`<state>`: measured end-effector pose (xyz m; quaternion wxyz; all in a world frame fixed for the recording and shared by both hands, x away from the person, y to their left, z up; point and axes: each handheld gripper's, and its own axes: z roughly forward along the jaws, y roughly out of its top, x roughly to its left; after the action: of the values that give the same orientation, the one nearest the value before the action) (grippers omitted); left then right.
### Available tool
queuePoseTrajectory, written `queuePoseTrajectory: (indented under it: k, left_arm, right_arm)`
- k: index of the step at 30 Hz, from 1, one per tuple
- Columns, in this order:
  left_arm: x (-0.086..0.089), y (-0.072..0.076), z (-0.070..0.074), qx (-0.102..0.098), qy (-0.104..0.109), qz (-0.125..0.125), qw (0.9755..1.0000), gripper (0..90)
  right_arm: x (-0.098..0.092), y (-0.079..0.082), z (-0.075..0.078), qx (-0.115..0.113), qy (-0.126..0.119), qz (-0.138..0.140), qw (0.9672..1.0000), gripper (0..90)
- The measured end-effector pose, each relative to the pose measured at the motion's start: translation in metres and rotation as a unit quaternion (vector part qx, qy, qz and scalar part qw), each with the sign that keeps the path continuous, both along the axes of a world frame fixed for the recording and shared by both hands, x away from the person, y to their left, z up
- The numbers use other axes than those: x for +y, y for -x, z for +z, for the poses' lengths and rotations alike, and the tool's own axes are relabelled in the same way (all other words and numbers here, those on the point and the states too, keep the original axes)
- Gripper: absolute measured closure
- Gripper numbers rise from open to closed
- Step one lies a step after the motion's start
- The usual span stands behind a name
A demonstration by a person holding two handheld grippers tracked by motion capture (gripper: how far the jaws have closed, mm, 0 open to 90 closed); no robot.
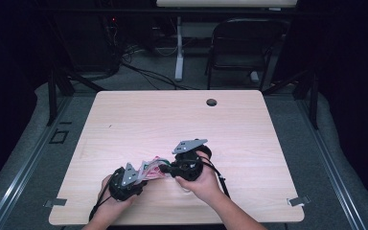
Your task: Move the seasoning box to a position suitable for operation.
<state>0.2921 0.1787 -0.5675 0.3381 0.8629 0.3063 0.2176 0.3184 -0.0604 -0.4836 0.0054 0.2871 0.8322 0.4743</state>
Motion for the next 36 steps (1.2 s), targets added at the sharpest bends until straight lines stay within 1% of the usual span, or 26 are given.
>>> queuePoseTrajectory:
  k: [1,4,6,8,9,10,13,14,17,19,21,23,24,27,29,32,33,35,36]
  left_arm:
    - [0.0,0.0,0.001,-0.005,-0.004,0.0,1.0,59.6]
    - [0.0,-0.001,0.003,-0.01,-0.006,0.002,0.9999,59.9]
    - [0.0,-0.001,0.004,-0.019,-0.014,0.005,0.9997,59.9]
    - [0.0,-0.002,0.006,-0.021,-0.017,0.008,0.9996,60.0]
    - [0.001,-0.002,0.007,-0.023,-0.018,0.007,0.9995,60.1]
    - [0.001,-0.003,0.007,-0.024,-0.02,0.008,0.9995,60.1]
    - [0.002,-0.004,0.01,-0.03,-0.025,0.01,0.9992,60.2]
    - [0.001,-0.005,0.011,-0.032,-0.023,0.012,0.9992,60.3]
    - [0.0,-0.008,0.014,-0.041,-0.026,0.011,0.9988,60.4]
    - [-0.002,-0.01,0.017,-0.042,-0.025,0.011,0.9987,60.4]
    - [-0.005,-0.012,0.02,-0.047,-0.023,0.012,0.9986,60.4]
    - [-0.009,-0.015,0.023,-0.049,-0.016,0.013,0.9986,60.5]
    - [-0.01,-0.016,0.024,-0.05,-0.018,0.012,0.9985,60.5]
    - [-0.016,-0.022,0.027,-0.055,-0.019,0.019,0.9981,60.5]
    - [-0.02,-0.026,0.028,-0.057,-0.015,0.023,0.998,60.6]
    - [-0.026,-0.032,0.028,-0.06,-0.02,0.023,0.9978,60.6]
    - [-0.028,-0.033,0.028,-0.062,-0.021,0.023,0.9976,60.7]
    - [-0.03,-0.034,0.026,-0.07,-0.015,0.028,0.997,60.7]
    - [-0.03,-0.035,0.026,-0.077,-0.019,0.027,0.9965,60.7]
  right_arm:
    - [0.0,0.0,0.001,-0.001,0.001,0.001,1.0,89.3]
    - [-0.001,0.001,0.003,-0.004,0.004,-0.002,1.0,88.4]
    - [-0.001,0.001,0.004,-0.005,0.006,-0.002,1.0,87.8]
    - [-0.002,0.0,0.005,-0.007,0.008,-0.001,0.9999,87.0]
    - [-0.002,0.0,0.005,-0.004,0.001,-0.005,1.0,86.3]
    - [-0.003,0.0,0.006,-0.003,0.003,-0.004,1.0,86.2]
    - [-0.005,-0.001,0.009,-0.007,-0.001,-0.004,1.0,85.1]
    - [-0.006,-0.001,0.01,-0.008,-0.002,-0.004,1.0,85.0]
    - [-0.009,-0.001,0.015,-0.015,-0.004,-0.009,0.9998,86.3]
    - [-0.011,-0.001,0.018,-0.019,-0.006,-0.014,0.9997,87.2]
    - [-0.014,-0.001,0.021,-0.022,-0.011,-0.018,0.9995,87.9]
    - [-0.016,-0.001,0.024,-0.026,-0.012,-0.023,0.9993,88.7]
    - [-0.018,-0.002,0.025,-0.028,-0.015,-0.028,0.9991,89.0]
    - [-0.023,-0.004,0.027,-0.036,-0.018,-0.037,0.9985,89.8]
    - [-0.026,-0.006,0.027,-0.034,-0.024,-0.045,0.9981,89.9]
    - [-0.031,-0.01,0.027,-0.034,-0.026,-0.056,0.9975,90.0]
    - [-0.033,-0.011,0.027,-0.034,-0.024,-0.058,0.9975,90.0]
    - [-0.035,-0.012,0.026,-0.031,-0.024,-0.062,0.9973,90.0]
    - [-0.035,-0.013,0.025,-0.031,-0.026,-0.065,0.9971,90.0]
